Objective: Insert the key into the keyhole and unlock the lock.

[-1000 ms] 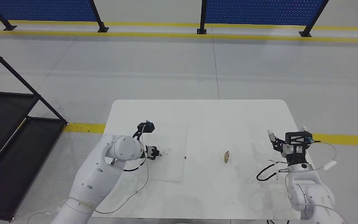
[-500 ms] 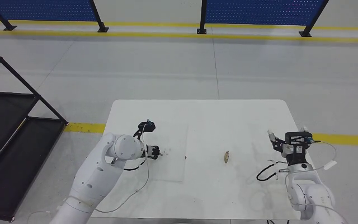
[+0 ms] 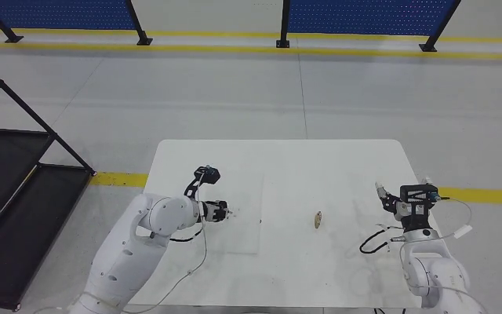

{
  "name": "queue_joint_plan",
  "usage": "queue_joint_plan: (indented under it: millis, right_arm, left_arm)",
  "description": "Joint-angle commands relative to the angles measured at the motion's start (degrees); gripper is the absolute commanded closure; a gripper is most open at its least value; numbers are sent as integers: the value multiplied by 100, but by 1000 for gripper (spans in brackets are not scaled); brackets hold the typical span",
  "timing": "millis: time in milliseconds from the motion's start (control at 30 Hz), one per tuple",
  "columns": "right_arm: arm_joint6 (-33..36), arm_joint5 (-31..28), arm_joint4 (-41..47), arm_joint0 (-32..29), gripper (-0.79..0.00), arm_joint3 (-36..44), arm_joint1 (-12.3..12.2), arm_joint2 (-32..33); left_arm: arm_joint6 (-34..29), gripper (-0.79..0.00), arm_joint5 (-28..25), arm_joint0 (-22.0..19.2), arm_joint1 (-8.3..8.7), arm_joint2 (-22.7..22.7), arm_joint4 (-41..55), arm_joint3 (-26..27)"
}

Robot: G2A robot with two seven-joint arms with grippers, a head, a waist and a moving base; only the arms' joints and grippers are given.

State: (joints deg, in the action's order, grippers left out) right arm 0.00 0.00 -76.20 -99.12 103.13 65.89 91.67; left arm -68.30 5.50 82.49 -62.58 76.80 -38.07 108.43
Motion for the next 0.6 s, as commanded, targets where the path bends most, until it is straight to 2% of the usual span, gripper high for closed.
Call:
queue_joint_plan:
  millis: [0, 167, 300, 433, 567]
  right_arm:
    - [0, 0, 0, 0, -785, 0, 0, 0]
    - [0, 0, 0, 0, -785, 0, 0, 0]
    - [0, 0, 0, 0, -785, 0, 0, 0]
    - [0, 0, 0, 0, -785, 0, 0, 0]
    - [0, 0, 0, 0, -785, 0, 0, 0]
  left_arm:
    - [121, 0, -219, 130, 17, 143, 258, 42]
    - [310, 0, -964, 498, 67, 709, 1439, -26]
    - [256, 0, -1783, 701, 110, 1263, 2908, -373]
    - [-230, 0, -2397, 689, 156, 1607, 4269, -846]
    - [-869, 0, -2670, 579, 193, 1734, 5475, -1286]
